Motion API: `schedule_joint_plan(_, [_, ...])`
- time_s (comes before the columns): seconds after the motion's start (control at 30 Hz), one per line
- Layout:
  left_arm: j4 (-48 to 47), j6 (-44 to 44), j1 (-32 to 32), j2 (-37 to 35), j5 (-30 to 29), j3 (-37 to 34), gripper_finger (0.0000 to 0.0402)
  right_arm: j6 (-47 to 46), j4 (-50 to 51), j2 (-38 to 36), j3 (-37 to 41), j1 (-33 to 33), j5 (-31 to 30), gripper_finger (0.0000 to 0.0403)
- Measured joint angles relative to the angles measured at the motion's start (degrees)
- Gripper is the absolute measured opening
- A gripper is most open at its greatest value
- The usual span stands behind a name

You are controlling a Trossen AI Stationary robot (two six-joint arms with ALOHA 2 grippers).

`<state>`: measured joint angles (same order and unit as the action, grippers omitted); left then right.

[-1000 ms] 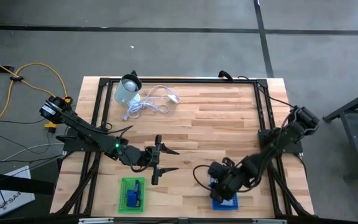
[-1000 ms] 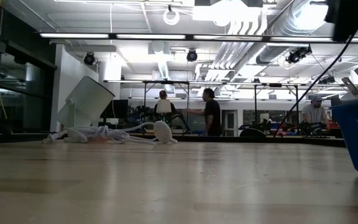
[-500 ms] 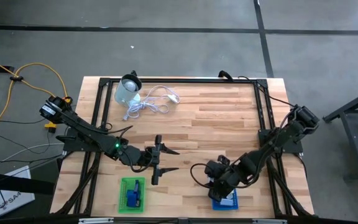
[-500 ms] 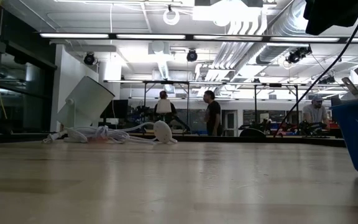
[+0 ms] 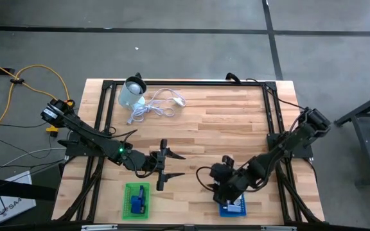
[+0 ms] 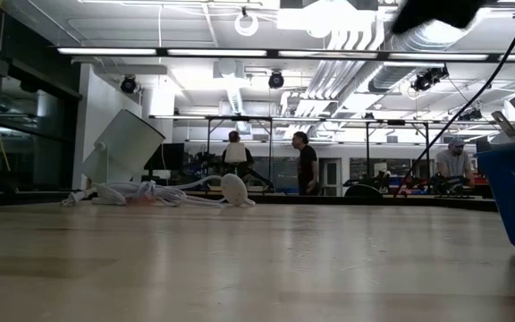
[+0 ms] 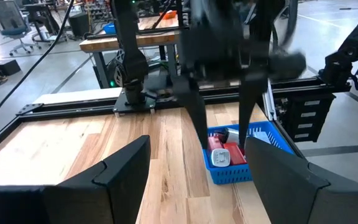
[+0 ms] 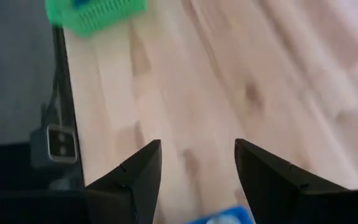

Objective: Pick & Place Office items
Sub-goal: Return to Home Position

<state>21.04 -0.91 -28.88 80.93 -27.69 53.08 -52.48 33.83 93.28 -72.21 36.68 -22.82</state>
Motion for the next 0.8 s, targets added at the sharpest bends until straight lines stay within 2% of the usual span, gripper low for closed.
schedule_joint_plan(0.3, [0.02, -0.42, 0.0, 0.0, -0.01, 0.0, 0.0256, 15.89, -7.85, -7.93, -0.01, -3.98, -1.45, 0.019])
schedule_joint_plan(0.57, [0.04, -0.39, 0.0, 0.0, -0.01, 0.0, 0.0256, 26.42, -8.79, -11.66, -0.06, -9.06, -0.57, 0.019])
schedule_joint_plan(0.8, [0.06, -0.39, 0.0, 0.0, -0.01, 0.0, 0.0256, 33.37, -11.9, -11.9, -0.06, -14.23, 9.15, 0.019])
